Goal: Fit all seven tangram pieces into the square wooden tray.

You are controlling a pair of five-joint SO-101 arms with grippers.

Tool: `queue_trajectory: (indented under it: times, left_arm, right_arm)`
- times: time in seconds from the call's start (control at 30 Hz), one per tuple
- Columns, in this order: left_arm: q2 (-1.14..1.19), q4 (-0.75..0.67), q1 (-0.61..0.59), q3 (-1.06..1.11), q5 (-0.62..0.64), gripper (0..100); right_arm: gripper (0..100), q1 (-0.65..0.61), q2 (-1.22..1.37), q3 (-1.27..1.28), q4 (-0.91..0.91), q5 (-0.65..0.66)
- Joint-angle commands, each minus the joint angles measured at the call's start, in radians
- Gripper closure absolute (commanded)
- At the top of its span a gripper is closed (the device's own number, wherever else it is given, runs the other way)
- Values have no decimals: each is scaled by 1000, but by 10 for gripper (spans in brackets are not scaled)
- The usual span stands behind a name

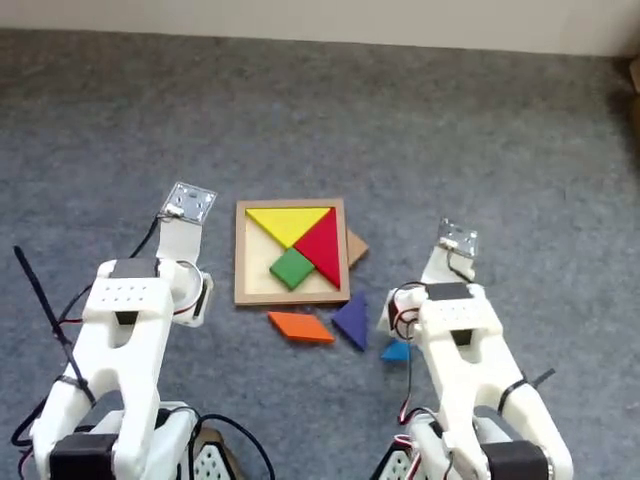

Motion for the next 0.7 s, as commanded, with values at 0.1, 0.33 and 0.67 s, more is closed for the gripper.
queue_trajectory:
  times: [0.1, 0.33, 0.67]
  left_arm:
    - [-27, -11, -10, -2, -9, 816]
    - [-27, -12, -10, -2, -11, 817]
    - [-27, -14, -10, -2, -11, 818]
  right_arm:
    - [850, 58, -10, 19, -10, -3]
    - [853, 10, -22, -19, 108, -9]
    - [850, -10, -12, -202, 344, -12]
